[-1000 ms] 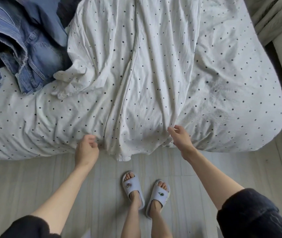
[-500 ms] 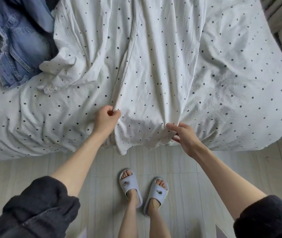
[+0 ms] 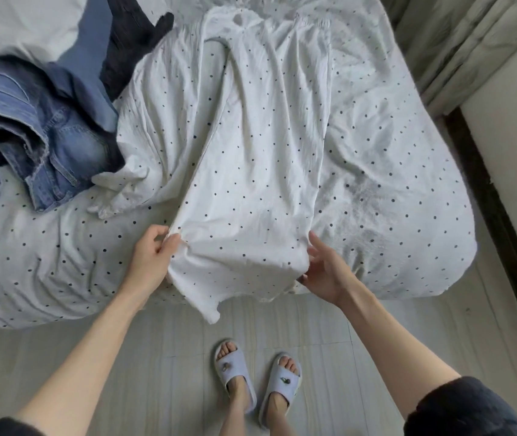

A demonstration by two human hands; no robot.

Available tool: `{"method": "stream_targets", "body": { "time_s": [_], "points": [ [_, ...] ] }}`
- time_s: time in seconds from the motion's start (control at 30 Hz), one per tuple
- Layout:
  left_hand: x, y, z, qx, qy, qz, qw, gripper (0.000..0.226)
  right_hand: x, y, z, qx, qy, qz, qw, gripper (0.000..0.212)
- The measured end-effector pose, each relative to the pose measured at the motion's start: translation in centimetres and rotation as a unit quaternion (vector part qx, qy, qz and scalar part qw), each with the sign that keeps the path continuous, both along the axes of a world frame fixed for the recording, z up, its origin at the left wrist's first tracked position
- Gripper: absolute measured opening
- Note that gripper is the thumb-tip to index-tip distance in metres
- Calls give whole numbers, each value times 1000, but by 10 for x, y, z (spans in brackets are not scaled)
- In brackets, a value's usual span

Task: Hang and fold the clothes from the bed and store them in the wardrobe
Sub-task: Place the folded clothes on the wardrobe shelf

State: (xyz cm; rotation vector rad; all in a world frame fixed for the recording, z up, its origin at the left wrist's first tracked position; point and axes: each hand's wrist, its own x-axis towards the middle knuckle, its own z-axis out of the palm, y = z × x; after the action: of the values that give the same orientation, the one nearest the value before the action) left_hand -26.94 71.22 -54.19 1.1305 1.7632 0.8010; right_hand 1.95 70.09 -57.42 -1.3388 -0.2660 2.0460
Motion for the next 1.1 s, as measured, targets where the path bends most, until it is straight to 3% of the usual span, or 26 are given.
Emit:
{"method": "stream_targets", "body": {
  "time_s": [0.23, 0.37, 0.47, 0.57, 0.63, 0.73, 0.87, 0.97, 1.1],
  "points": [
    [-10, 6, 6, 17, 70, 3, 997, 7, 6, 8, 17, -29, -44, 19, 998, 13],
    [-11, 6, 1, 12, 127, -48, 991, 7, 23, 15, 20, -4, -35, 5, 999, 11],
    [-4, 3, -2, -9, 111, -46, 993, 12, 24, 17, 22, 18, -51, 27, 998, 15],
    [-1, -5, -2, -37, 92, -47, 994, 8, 18, 8, 18, 31, -75, 60, 995, 39],
    [-1, -11, 2, -88, 49, -64, 993, 18, 13, 0, 16, 22, -79, 67, 994, 46],
    [-3, -20, 6, -161, -18, -73, 984, 22, 13, -11, 10, 14, -84, 81, 993, 41],
    [-3, -37, -1, -213, 20, -92, 973, 14, 22, -29, 5, 8, -118, 94, 988, 9],
    [3, -46, -8, -226, 28, -72, 971, 15, 24, -39, 1, 23, -140, 98, 985, 2],
    [14, -44, -11, -237, 4, -26, 971, 17, 25, -46, 1, 28, -176, 129, 975, 16]
  ]
}}
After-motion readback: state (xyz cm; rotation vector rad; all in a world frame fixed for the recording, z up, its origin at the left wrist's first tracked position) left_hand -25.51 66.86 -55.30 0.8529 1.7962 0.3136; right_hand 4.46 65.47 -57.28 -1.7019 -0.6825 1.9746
